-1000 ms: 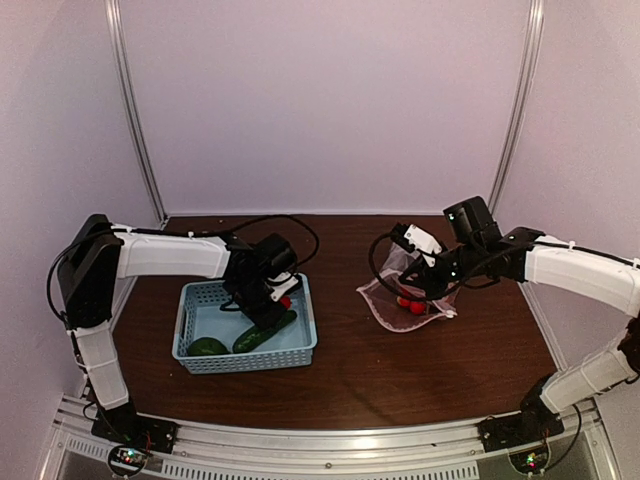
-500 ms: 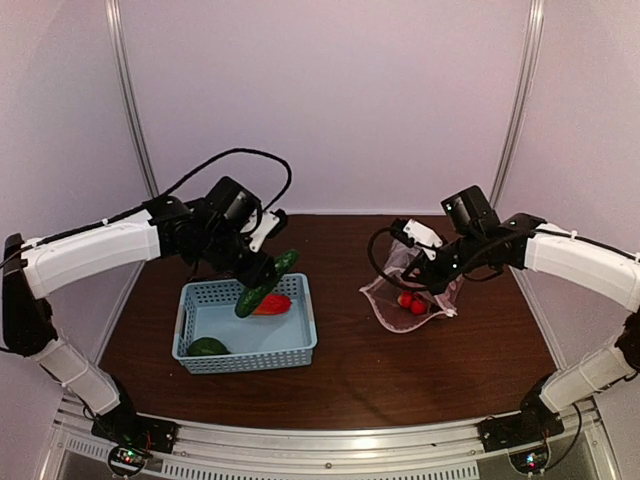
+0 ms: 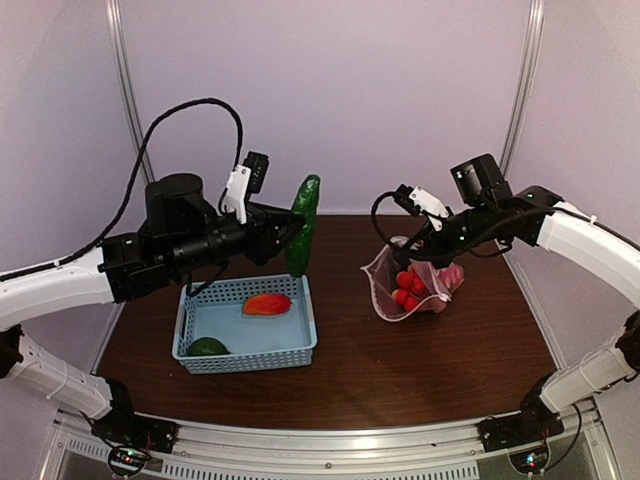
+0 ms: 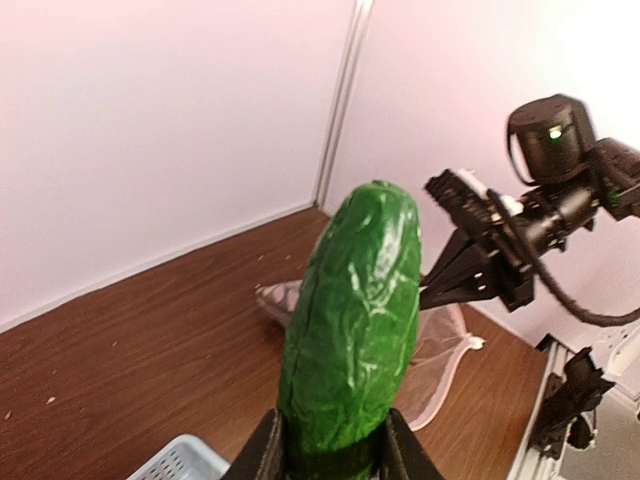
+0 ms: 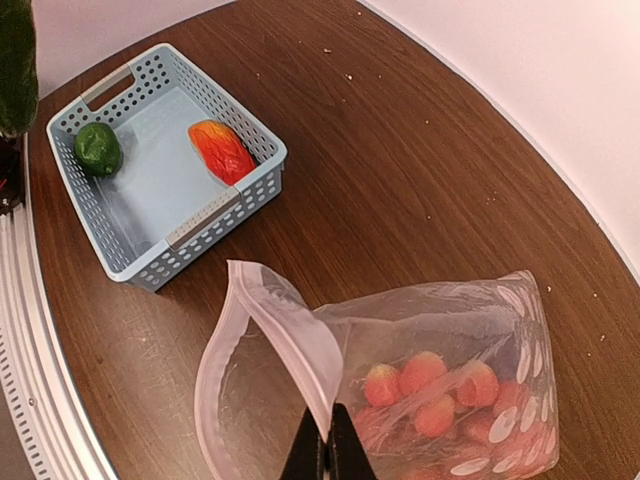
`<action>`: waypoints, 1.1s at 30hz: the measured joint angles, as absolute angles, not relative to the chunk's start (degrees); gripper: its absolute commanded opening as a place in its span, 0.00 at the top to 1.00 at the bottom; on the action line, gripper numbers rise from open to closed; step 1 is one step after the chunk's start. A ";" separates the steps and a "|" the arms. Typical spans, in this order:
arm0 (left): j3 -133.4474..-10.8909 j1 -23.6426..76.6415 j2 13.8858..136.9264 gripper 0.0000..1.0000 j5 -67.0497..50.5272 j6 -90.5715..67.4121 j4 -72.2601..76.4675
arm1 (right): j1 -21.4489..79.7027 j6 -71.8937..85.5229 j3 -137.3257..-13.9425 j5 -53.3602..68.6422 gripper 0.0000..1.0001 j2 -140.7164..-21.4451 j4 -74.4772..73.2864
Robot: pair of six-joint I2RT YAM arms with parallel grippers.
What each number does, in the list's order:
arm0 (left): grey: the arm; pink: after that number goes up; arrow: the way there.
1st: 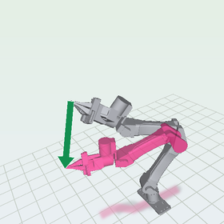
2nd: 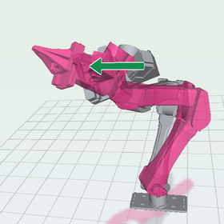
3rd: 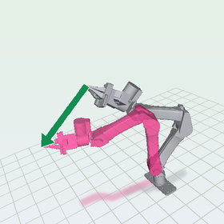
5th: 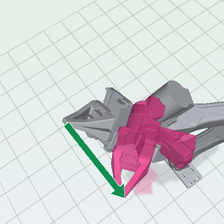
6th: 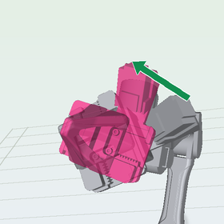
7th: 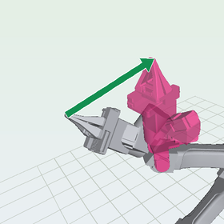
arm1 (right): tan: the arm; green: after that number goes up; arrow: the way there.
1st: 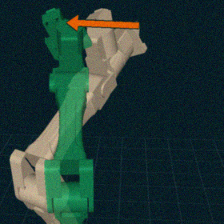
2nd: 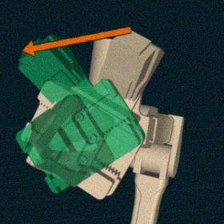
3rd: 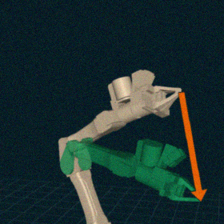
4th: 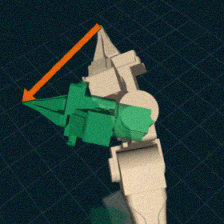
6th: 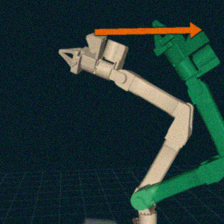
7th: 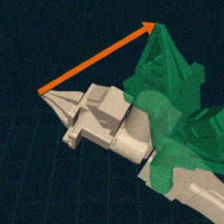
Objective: Place the food in the zip-top bag and seal the zipper
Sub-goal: Place the fake vegetable in the zipper food storage bag.
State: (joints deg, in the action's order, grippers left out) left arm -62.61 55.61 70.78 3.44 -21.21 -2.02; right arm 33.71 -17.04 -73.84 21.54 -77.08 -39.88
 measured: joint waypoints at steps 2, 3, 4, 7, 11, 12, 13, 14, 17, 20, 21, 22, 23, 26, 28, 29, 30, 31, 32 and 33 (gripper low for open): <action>-60.38 57.98 70.94 0.85 3.66 -21.10 6.00 | 33.71 -16.47 -74.89 22.39 1.00 -77.14 -40.40; -59.46 59.40 71.37 0.85 3.92 -20.91 10.11 | 33.74 -16.27 -75.44 22.83 1.00 -77.17 -40.80; -58.98 60.95 72.20 0.85 4.38 -20.67 14.09 | 33.74 -16.12 -76.16 23.24 1.00 -77.28 -41.41; -59.18 64.71 76.18 0.86 5.43 -19.75 24.34 | 33.74 -16.01 -79.75 24.10 1.00 -78.50 -43.62; -61.04 68.07 82.98 0.88 5.56 -17.08 34.94 | 33.71 -14.85 -83.59 25.26 1.00 -79.42 -45.23; -61.69 68.62 84.60 0.88 5.54 -16.25 37.06 | 33.61 -14.37 -84.40 25.67 1.00 -79.46 -45.89; -62.50 69.08 86.15 0.88 5.54 -15.42 39.09 | 33.43 -13.74 -85.34 26.09 1.00 -79.53 -46.57; -63.22 69.34 87.46 0.89 5.52 -14.66 40.71 | 33.32 -13.26 -86.24 26.50 1.00 -79.57 -47.16; -65.84 69.71 90.91 0.90 5.56 -12.21 44.62 | 32.86 -11.79 -89.17 27.73 1.00 -80.03 -48.69; -67.46 69.71 93.56 0.93 6.00 -10.15 48.03 | 32.42 -10.66 -91.09 28.71 1.00 -80.23 -49.74; -67.75 69.71 94.50 0.93 6.24 -9.50 49.50 | 32.25 -10.15 -91.70 28.93 1.00 -80.27 -50.19; -67.90 69.71 95.53 0.92 6.52 -8.86 50.98 | 32.10 -9.91 -92.01 29.17 1.00 -80.27 -50.41; -67.94 69.71 96.51 0.92 6.92 -8.34 52.34 | 32.01 -9.76 -92.31 29.36 1.00 -80.27 -50.68; -68.16 69.71 99.68 0.91 8.43 -6.55 54.76 | 31.86 -9.19 -92.75 29.87 1.00 -80.29 -50.98; -68.90 69.76 101.95 0.88 9.43 -5.34 54.94 | 31.83 -8.84 -92.75 30.09 1.00 -80.34 -51.22; -69.58 69.76 103.11 0.87 9.89 -4.73 54.87 | 31.77 -8.73 -92.75 30.11 1.00 -80.38 -51.29; -70.17 69.78 104.05 0.83 10.44 -4.12 54.74 | 31.68 -8.62 -92.75 30.11 1.00 -80.40 -51.29; -70.83 69.82 104.79 0.77 11.07 -3.60 54.57 | 31.53 -8.58 -92.75 30.11 1.00 -80.44 -51.29; -71.64 69.84 105.43 0.67 11.75 -2.85 54.35 | 31.31 -8.54 -92.75 30.11 1.00 -80.49 -51.29; -72.51 69.87 106.02 0.57 12.40 -1.93 54.11 | 31.14 -8.43 -92.75 30.13 1.00 -80.51 -51.24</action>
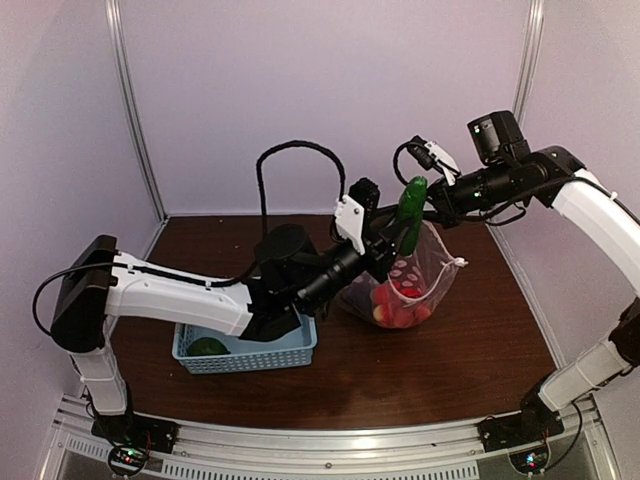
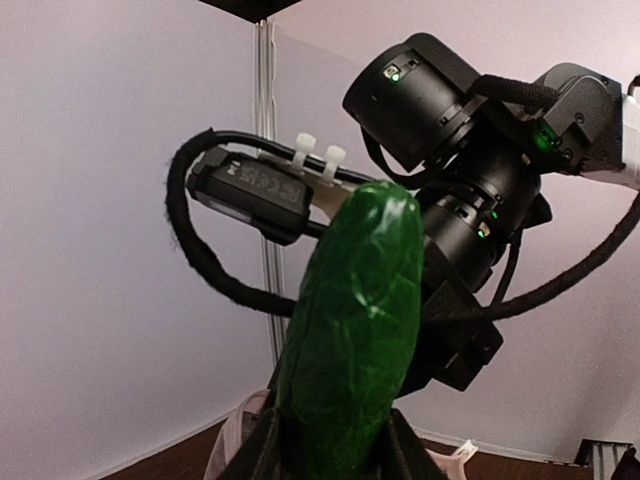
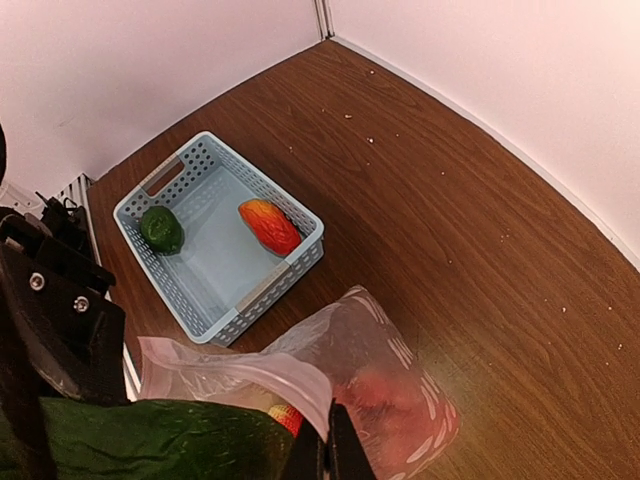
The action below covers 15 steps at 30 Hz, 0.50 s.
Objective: Place the food in the zip-top bag and seal the zipper
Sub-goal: Place the fake vegetable in the zipper food storage bag.
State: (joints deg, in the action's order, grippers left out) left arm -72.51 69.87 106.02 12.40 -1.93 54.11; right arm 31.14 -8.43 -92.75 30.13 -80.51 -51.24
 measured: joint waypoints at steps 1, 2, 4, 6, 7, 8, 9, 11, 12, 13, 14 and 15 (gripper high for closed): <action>-73.21 69.89 106.48 0.50 13.02 -1.13 53.84 | 30.92 -8.34 -92.75 30.11 1.00 -80.58 -51.16; -74.17 69.91 107.02 0.44 13.85 -0.21 53.30 | 30.61 -8.16 -92.77 30.11 1.00 -80.64 -51.05; -75.83 69.97 107.96 0.35 15.62 1.58 52.12 | 30.39 -8.12 -92.77 30.20 1.00 -80.86 -50.98; -76.51 69.95 108.07 0.29 16.95 2.66 51.31 | 30.02 -7.81 -92.79 30.63 1.00 -81.38 -50.96; -76.75 69.95 108.01 0.27 17.52 3.14 51.03 | 29.87 -7.53 -92.82 31.14 1.00 -81.67 -50.92; -76.90 69.95 107.87 0.26 17.87 3.44 50.57 | 29.56 -7.33 -92.88 31.55 1.00 -82.00 -50.87; -77.03 69.95 107.72 0.24 18.13 3.60 50.06 | 29.10 -7.11 -92.97 32.03 1.00 -82.32 -50.83; -77.03 69.97 106.78 0.23 18.37 3.60 47.90 | 28.23 -6.85 -93.19 32.67 1.00 -82.89 -50.74; -76.90 69.97 105.95 0.23 18.41 3.33 46.61 | 27.75 -6.63 -93.19 33.01 1.00 -83.13 -50.57; -76.38 70.08 104.62 0.24 18.44 2.83 45.32 | 27.51 -6.42 -93.19 33.21 1.00 -83.24 -50.39; -75.50 70.19 102.98 0.25 18.59 1.74 44.40 | 27.24 -6.17 -93.19 33.39 1.00 -83.33 -50.22; -74.43 70.32 101.08 0.27 18.92 0.30 43.62 | 27.09 -6.00 -93.17 33.54 1.00 -83.35 -49.98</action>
State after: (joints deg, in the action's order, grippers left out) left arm -74.43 70.32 101.08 18.92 0.30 43.62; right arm 27.09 -6.00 -93.17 33.54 -83.35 -49.98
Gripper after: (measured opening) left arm 0.764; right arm 0.006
